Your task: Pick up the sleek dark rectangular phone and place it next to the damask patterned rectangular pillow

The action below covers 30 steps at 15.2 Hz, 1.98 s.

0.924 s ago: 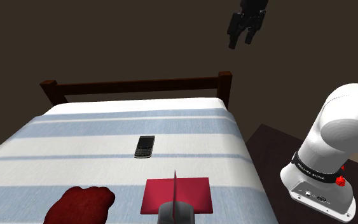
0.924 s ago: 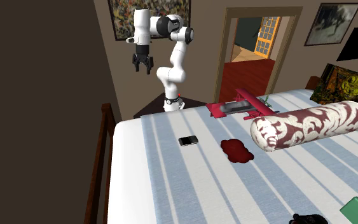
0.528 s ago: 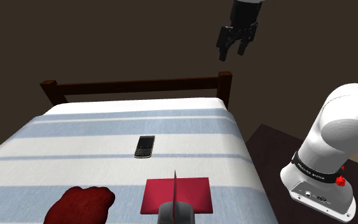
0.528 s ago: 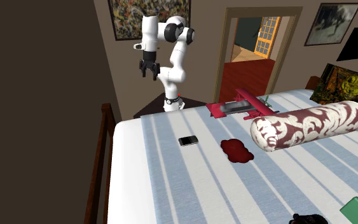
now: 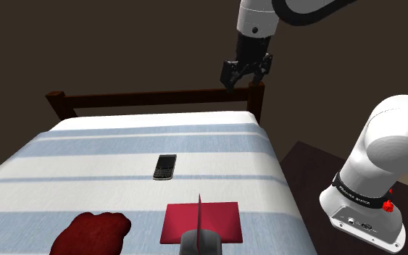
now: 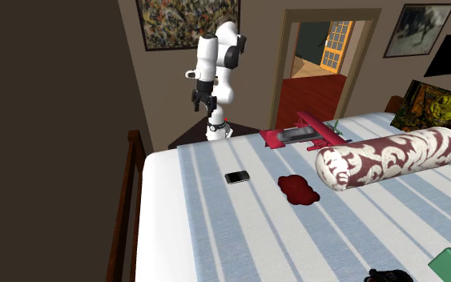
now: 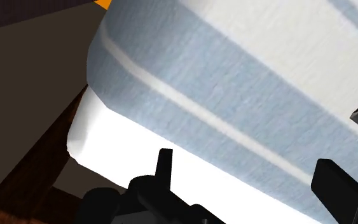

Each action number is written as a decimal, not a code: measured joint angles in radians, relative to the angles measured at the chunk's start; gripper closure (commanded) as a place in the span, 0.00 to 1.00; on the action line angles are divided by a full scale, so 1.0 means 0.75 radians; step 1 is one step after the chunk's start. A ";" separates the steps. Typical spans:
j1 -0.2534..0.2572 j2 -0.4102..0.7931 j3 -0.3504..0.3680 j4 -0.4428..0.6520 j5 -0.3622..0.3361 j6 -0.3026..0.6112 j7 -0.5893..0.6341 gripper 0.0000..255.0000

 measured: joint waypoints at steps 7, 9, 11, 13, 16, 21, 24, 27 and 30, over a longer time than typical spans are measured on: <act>-0.041 0.237 0.270 0.058 0.022 0.181 0.350 0.00; -0.068 0.319 0.345 0.093 0.004 0.224 0.453 0.00; -0.104 0.417 0.425 0.143 -0.033 0.264 0.563 0.00; -0.136 0.516 0.518 0.183 -0.082 0.309 0.697 0.00; -0.205 0.700 0.641 0.277 -0.212 0.351 0.899 0.00; -0.225 1.096 0.776 0.494 -0.576 0.335 1.325 0.00; -0.125 1.327 0.744 0.644 -0.780 0.283 1.540 0.00; -0.091 1.392 0.716 0.665 -0.842 0.295 1.600 0.00; -0.077 1.433 0.692 0.659 -0.885 0.325 1.627 0.00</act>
